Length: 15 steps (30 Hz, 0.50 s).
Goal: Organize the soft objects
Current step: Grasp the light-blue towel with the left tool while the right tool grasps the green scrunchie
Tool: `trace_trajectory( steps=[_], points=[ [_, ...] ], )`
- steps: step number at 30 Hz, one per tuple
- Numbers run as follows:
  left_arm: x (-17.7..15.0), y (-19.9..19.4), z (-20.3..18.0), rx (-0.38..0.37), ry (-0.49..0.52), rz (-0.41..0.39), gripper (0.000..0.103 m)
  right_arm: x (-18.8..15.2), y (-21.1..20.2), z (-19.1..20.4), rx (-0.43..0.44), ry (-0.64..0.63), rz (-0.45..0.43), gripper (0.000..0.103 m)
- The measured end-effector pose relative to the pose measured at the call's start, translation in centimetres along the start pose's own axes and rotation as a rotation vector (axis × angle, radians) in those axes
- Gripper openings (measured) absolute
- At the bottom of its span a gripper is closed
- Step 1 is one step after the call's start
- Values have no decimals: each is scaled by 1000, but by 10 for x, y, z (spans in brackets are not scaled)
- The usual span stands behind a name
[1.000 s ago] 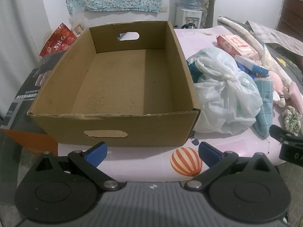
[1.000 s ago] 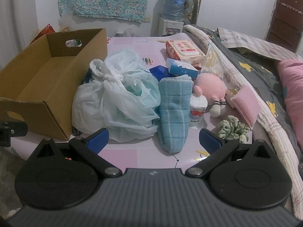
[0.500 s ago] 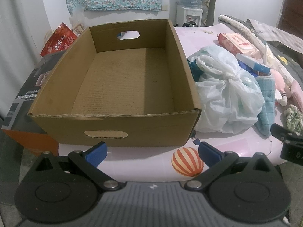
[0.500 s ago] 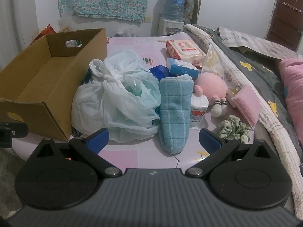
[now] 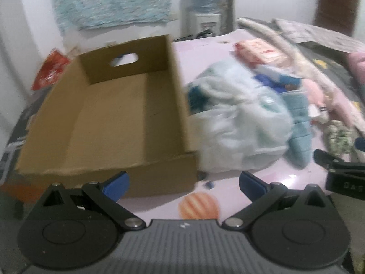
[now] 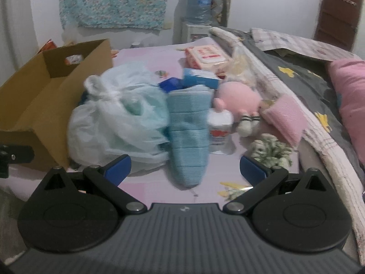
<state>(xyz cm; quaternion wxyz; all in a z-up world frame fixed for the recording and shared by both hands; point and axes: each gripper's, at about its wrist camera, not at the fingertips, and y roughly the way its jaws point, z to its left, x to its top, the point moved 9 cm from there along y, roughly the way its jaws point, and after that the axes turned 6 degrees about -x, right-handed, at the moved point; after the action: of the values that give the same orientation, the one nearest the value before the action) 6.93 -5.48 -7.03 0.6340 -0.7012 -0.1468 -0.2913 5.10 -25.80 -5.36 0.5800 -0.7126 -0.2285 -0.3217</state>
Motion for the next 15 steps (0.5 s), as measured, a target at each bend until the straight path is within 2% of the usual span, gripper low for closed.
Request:
trace_trajectory(
  steps=[9,12,15],
  points=[
    [24,25,-86,-192,136,-36,103,-19,20,-90,-46,110,-38,102],
    [27,33,-115,-271,173,-58,102,-26,26,-114,-19,171,-44,102],
    [28,42,-141,-368,189,-73,97,-30,32,-134,27,243,-43,102]
  ],
)
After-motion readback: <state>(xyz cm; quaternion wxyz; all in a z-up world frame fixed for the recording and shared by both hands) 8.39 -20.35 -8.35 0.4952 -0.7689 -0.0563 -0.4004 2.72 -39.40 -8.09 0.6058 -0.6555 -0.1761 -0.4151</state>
